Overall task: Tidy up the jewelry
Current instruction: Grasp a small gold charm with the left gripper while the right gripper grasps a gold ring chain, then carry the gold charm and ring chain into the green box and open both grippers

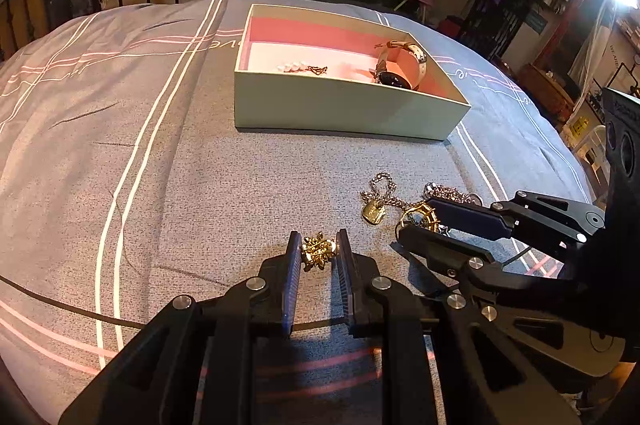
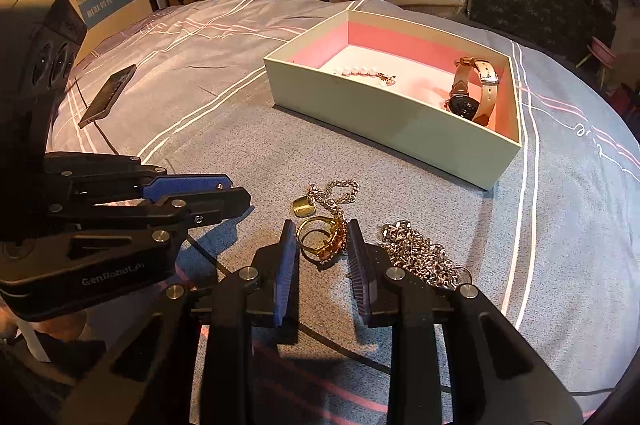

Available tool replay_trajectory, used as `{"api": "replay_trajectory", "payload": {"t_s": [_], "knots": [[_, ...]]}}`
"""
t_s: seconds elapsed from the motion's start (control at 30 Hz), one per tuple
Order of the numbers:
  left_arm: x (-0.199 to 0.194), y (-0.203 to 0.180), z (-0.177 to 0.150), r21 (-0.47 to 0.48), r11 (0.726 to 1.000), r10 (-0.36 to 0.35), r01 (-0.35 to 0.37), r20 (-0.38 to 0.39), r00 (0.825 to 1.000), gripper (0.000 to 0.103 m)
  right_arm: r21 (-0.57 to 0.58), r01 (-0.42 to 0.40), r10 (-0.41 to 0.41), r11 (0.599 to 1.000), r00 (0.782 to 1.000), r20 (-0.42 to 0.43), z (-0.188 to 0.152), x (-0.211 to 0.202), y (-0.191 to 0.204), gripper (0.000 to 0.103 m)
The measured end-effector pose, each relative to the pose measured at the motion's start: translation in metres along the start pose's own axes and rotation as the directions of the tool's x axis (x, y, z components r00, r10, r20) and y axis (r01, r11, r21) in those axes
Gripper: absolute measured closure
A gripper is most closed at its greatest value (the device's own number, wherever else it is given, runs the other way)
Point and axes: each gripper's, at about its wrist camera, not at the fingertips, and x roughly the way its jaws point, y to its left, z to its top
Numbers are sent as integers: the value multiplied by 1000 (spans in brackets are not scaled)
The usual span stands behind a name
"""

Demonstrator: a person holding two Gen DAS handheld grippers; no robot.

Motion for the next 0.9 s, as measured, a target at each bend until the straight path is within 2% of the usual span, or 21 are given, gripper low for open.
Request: {"api": "replay_trajectory", "payload": {"t_s": [0.17,0.63,0.77,0.9], "knots": [[1,-3,4,7,1000,-3,3,0,1000,86,5,5,-5,1000,1000,15,2,-6,-3,76],[4,-2,6,6,1000,4,-4,-11,1000,86,5,-2,2,1000,1000,-12,-4,1,-2,76],[1,-8,30,38,999,3,-4,29,1000,86,-12,19,-19,1000,1000,18,12,-5,-8,76],[-4,-18,70,76,997,-1,-7,100,995,86,-5,66,-66,998,995,76,43,-14,-25,76]]}}
